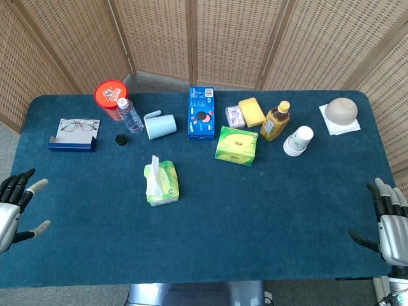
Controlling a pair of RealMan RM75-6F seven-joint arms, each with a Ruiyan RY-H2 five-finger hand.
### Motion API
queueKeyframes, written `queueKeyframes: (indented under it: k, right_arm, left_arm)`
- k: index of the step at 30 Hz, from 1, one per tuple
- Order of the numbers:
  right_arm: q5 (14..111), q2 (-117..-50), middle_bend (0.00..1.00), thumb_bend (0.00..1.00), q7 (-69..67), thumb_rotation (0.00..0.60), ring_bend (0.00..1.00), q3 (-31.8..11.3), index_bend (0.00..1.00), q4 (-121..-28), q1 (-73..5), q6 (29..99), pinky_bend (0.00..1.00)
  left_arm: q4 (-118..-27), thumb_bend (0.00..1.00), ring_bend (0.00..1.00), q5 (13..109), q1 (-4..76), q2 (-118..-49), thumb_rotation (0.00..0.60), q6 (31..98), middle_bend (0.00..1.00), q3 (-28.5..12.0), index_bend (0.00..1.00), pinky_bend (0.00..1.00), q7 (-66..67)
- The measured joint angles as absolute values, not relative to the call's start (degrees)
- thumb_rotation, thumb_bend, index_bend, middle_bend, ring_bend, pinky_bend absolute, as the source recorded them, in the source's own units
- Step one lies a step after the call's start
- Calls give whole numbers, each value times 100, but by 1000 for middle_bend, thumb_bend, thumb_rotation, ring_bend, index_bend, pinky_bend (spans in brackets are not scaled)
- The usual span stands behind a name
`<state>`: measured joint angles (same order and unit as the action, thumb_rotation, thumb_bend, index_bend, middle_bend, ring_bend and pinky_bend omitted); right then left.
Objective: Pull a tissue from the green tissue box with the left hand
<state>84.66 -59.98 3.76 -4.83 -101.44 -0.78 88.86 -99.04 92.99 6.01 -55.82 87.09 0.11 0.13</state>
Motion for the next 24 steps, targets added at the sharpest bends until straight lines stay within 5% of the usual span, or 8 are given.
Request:
queueKeyframes:
  k: [14, 24]
  right_arm:
    - [8390, -5972, 0, 0, 319, 600, 0, -506, 0, -10147, -83, 8840, 0]
    - [8174, -5973, 0, 0, 285, 600, 0, -573, 0, -10082, -144, 8688, 0]
  left_arm:
    - [-9895, 44, 6, 9364, 864, -5716, 600, 8477, 0, -118, 151, 46, 184]
    - [-9322, 45, 6, 9333, 2127, -6419, 600, 7070, 0, -564, 151, 46, 445]
